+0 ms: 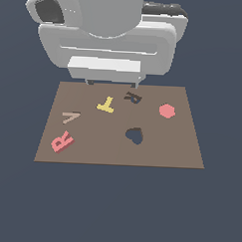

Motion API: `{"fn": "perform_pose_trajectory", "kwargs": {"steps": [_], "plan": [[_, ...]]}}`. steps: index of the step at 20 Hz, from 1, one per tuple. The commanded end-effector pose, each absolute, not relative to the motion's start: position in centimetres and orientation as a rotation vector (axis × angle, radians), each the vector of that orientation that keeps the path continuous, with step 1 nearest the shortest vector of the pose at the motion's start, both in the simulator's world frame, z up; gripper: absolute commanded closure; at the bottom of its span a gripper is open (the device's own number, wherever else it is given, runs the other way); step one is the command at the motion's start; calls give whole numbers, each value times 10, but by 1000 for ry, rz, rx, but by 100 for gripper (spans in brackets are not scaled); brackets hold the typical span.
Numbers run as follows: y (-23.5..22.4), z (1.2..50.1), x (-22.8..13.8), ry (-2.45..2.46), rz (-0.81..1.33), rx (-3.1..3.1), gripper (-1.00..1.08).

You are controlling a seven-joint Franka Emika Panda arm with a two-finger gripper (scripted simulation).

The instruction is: Insert a designated object into the corresponding slot on a board.

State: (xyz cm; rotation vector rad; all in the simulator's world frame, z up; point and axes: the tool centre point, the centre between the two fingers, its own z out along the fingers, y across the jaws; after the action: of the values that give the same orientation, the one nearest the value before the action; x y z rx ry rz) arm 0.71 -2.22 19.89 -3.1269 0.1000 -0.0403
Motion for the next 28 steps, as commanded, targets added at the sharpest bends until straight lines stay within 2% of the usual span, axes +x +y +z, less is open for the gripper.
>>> {"fn": "perform_pose_trajectory", "kwargs": {"steps": [1,15,28], "plan": [[-22,199,7,100,-40,-3127,-92],[-47,167,35,357,-33,-3113,-92],[-125,89,82,972,-12,-2986,-92]]}}
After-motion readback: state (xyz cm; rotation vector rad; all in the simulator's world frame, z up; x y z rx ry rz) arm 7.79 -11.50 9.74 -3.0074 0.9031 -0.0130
